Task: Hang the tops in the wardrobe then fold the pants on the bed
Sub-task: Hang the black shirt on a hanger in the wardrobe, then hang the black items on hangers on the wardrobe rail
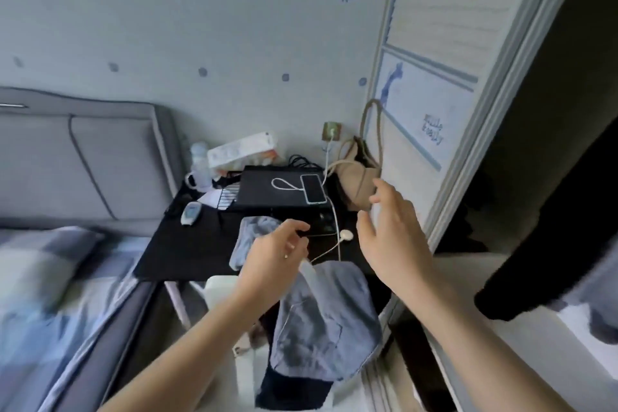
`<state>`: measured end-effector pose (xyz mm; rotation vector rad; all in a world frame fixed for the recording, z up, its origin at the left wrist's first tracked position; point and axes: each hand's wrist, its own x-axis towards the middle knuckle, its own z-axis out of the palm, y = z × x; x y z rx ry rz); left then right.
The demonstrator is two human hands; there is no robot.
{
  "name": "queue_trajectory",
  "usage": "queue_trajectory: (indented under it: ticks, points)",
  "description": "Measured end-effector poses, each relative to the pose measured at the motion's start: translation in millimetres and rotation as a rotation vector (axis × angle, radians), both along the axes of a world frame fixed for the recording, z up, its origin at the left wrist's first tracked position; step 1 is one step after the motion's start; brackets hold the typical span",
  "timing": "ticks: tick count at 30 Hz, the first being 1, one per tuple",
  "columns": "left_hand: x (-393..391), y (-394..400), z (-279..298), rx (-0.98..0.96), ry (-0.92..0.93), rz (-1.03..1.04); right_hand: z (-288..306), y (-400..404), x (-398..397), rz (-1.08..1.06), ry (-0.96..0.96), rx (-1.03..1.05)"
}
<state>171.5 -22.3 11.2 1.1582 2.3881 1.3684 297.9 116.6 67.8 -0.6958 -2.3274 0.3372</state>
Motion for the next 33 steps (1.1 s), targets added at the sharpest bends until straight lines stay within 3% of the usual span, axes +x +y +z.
queue_trajectory:
  ticks: [7, 16, 24, 33]
  points:
    - [17, -200, -53, -0.017, -0.074, 0.483, -56, -154, -59, 0.433, -0.118, -0.170]
    - [128, -453, -122, -0.016, -0.288, 1.051, -108, -393, -60, 0.857, -0.252, -0.259]
    - [239, -647, -168, -0.011, -0.465, 1.358, -171, -606, -11, 1.097, -0.514, -0.289]
    - [292, -786, -231, 0.103, -0.764, 1.649, -233, -770, -4, 1.407, -0.859, -0.234]
